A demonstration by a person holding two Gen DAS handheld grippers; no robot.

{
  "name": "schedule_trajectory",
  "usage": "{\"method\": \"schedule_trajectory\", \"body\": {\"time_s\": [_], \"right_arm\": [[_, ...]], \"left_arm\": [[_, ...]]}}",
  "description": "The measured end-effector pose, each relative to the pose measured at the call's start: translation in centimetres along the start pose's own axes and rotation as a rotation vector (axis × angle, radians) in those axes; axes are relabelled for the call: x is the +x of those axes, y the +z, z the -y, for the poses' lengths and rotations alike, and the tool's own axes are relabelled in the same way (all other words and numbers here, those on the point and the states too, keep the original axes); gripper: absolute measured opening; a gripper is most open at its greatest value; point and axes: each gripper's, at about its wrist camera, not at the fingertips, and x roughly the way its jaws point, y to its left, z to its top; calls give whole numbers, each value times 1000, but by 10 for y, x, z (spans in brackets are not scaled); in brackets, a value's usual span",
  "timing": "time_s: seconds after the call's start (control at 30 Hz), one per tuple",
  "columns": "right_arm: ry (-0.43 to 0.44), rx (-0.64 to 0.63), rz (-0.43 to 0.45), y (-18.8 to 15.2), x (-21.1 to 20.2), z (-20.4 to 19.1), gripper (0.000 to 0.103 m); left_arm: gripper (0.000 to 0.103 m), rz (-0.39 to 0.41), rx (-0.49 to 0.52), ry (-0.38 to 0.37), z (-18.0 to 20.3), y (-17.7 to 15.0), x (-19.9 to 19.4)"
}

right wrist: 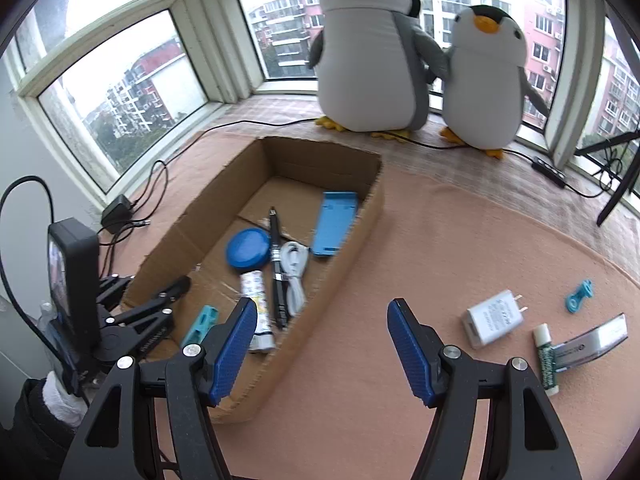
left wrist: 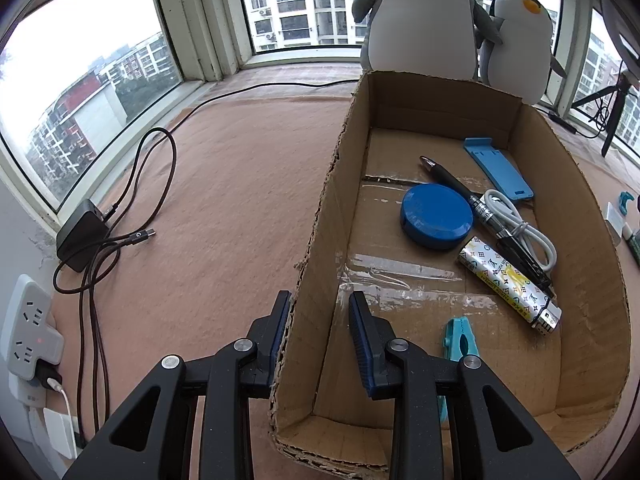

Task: Organize rigid objects
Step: 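Move the right gripper to the white charger and grasp it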

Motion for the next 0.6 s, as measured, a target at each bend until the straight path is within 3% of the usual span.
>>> {"method": "schedule_trajectory", "body": {"time_s": [0.2, 0.6], "right_arm": [[-83, 8, -15, -10, -3, 29, 64], [-144, 46, -82, -31, 7, 73, 64]], "left_arm": [[30, 2, 0, -17, -2, -1, 0], [30, -5, -15, -42, -7, 2, 2]]}}
